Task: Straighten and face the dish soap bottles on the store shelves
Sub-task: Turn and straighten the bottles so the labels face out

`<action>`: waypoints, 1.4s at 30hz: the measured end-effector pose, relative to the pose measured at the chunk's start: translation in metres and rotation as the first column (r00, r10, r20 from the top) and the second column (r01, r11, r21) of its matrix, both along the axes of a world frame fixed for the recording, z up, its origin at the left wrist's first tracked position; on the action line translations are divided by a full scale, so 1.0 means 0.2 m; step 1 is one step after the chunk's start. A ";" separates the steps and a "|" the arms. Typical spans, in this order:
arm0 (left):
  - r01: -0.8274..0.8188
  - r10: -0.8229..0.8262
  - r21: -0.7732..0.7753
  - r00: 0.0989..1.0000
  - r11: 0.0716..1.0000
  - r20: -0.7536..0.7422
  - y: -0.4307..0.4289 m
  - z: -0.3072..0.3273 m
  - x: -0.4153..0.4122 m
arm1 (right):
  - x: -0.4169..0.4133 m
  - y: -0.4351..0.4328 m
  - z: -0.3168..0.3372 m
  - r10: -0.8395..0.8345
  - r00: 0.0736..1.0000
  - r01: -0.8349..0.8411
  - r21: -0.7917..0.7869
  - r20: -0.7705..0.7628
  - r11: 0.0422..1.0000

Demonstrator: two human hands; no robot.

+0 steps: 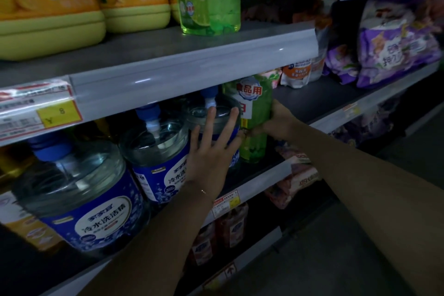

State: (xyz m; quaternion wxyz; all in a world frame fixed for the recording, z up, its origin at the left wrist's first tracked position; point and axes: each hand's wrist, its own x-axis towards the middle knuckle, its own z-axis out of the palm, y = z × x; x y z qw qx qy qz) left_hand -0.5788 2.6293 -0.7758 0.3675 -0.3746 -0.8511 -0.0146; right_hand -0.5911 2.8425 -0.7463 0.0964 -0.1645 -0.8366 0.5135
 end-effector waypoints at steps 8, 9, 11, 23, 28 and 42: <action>-0.049 0.052 -0.070 0.998 0.996 0.041 0.00 0.01 0.01 | 0.08 -0.14 0.04 -0.162 0.961 0.106 -0.238 -0.226 0.965; -0.052 0.055 -0.075 0.998 0.996 0.043 0.01 0.02 0.01 | 0.09 -0.15 0.04 -0.180 0.955 0.125 -0.230 -0.234 0.965; -0.068 0.073 -0.095 0.996 0.993 0.052 0.01 0.02 0.02 | 0.10 -0.17 0.03 -0.216 0.943 0.162 -0.219 -0.252 0.962; -0.116 0.152 -0.181 0.968 0.977 0.200 0.02 0.10 0.13 | 0.39 -0.20 -0.08 -0.242 0.866 0.151 -0.231 -0.439 0.961; -0.084 0.146 -0.245 0.958 0.966 0.246 -0.02 0.11 0.11 | 0.44 -0.21 -0.10 -0.225 0.868 0.116 -0.260 -0.443 0.959; 0.106 -0.279 0.306 0.747 0.946 0.603 0.06 0.30 0.17 | 0.64 -0.38 -0.11 -0.245 0.795 0.105 -0.272 -0.554 0.956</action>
